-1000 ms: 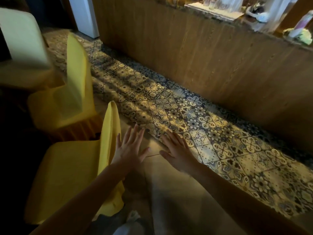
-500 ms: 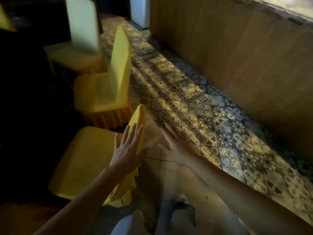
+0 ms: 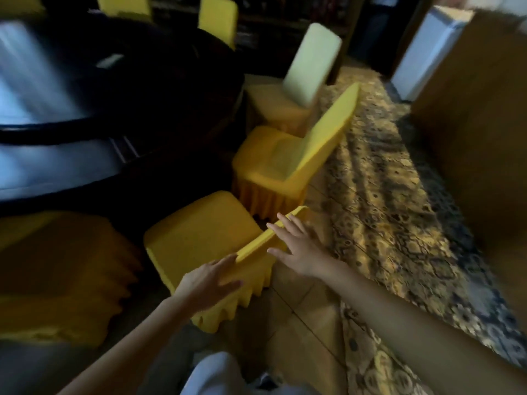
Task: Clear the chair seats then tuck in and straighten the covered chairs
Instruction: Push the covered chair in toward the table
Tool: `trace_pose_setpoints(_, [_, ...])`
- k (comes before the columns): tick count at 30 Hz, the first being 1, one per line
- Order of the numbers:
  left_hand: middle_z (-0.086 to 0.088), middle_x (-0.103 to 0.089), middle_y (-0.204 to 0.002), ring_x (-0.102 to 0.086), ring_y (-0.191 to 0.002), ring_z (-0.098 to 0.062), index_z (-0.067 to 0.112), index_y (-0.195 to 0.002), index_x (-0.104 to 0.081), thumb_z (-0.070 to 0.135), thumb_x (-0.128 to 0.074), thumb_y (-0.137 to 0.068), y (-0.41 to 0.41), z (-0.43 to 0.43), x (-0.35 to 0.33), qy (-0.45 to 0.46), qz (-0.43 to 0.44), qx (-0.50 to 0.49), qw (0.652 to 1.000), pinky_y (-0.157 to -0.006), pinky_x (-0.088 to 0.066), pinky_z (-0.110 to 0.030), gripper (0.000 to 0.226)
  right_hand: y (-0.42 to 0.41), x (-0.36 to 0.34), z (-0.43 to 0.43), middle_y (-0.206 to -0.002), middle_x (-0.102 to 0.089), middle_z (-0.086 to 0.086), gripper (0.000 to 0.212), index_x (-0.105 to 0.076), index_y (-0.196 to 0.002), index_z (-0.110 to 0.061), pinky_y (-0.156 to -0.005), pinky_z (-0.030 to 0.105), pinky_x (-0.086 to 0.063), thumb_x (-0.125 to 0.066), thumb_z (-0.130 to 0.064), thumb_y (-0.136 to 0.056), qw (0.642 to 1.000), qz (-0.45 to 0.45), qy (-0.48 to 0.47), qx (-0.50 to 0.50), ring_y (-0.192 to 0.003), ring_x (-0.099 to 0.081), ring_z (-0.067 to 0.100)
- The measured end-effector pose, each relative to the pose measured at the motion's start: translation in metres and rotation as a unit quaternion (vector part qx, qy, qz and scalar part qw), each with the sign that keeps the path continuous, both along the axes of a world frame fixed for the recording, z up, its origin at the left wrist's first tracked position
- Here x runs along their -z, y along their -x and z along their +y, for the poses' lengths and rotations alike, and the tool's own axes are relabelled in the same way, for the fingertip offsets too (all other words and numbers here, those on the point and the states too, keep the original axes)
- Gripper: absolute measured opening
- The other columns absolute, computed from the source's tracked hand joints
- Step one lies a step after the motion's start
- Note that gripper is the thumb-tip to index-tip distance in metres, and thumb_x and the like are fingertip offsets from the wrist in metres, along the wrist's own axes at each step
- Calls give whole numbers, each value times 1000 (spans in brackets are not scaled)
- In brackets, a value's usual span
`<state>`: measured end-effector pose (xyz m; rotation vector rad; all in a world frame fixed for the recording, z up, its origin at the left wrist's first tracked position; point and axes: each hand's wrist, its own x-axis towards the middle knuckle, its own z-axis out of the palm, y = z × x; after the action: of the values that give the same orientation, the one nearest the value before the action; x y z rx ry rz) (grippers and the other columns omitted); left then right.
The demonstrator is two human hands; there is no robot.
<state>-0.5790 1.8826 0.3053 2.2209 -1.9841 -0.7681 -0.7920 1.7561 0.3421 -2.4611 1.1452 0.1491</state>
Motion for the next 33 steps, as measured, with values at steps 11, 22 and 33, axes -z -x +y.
trace_pose_setpoints(11, [10,-58,-80,-54,-67,-7,30,-94,-58,79,-50,-70,27,4,-5,25,-72,-182,980,-46,-32,-21,55,6,10,-34,-149,-31,-8,53,-39,-140,-40,-113,63,4,-37,-62,-92,995,52,23,-79,-143,-17,15])
trace_pose_setpoints(22, [11,-56,-71,-50,-60,-10,30,-81,-57,89,-32,-64,8,-3,9,83,-129,-128,980,-48,-33,-21,66,-16,32,-69,-146,-33,-6,56,-48,-130,-36,-113,61,5,-39,-69,-85,992,63,10,-106,-143,-13,20])
trace_pose_setpoints(33, [12,-60,-68,-56,-60,-8,31,-80,-62,96,-26,-49,-54,-57,14,81,-115,-198,970,-49,-45,-25,80,-81,42,-132,-147,-31,-4,71,-50,-123,-35,-111,60,9,-27,-80,-73,991,30,-5,-131,-141,-12,23])
